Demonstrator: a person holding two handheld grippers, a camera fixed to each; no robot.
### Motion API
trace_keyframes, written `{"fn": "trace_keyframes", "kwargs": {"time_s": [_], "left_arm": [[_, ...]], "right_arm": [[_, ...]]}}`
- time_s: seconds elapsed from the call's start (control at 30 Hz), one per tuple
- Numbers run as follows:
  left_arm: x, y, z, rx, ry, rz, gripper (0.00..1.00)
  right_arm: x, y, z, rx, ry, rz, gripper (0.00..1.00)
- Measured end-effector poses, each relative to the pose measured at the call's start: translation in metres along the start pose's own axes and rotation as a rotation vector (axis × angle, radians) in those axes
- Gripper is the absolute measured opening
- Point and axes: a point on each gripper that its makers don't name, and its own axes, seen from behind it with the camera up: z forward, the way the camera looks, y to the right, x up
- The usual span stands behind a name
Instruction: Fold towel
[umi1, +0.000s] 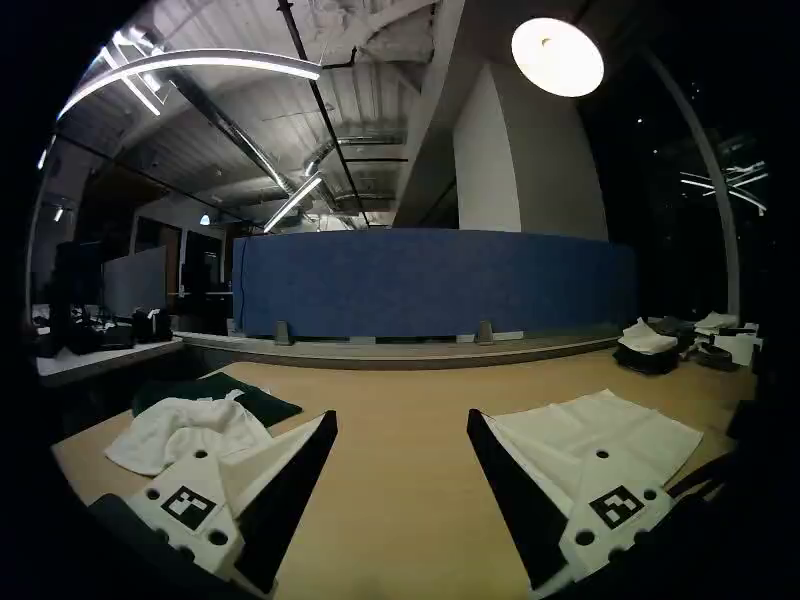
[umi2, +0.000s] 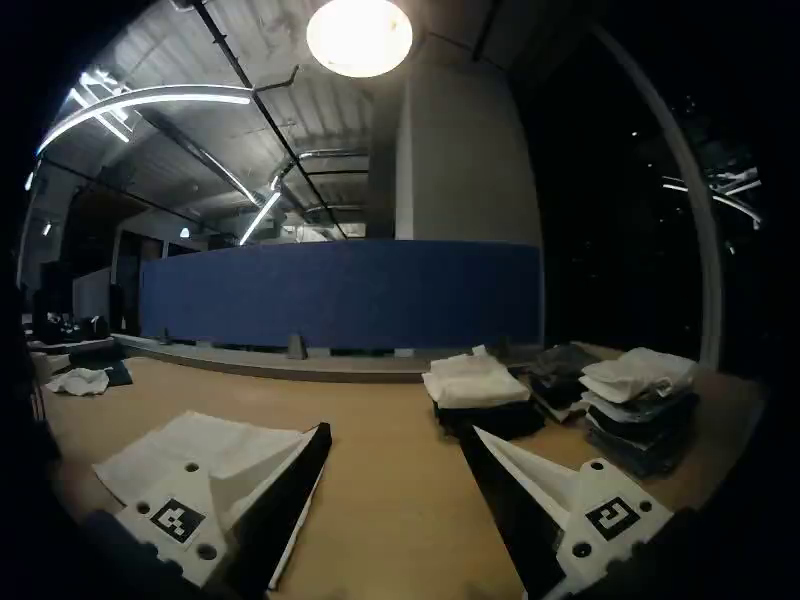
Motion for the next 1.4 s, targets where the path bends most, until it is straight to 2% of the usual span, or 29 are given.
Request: {"fn": "trace_keyframes", "kwargs": {"time_s": [1.17,1.4], "left_arm": [[0.0004,0.0003,-0.0011,0.000,0.000,0.000,0.97],[0.0009,-0.0006,0.0007,0.005,0.000,0.000,0.97]], "right_arm": [[0.0004,-0.0010,0.0007,0.000,0.000,0.000,1.00],[0.0024,0.0017,0.0005,-0.017,0.001,-0.002,1.00]]}}
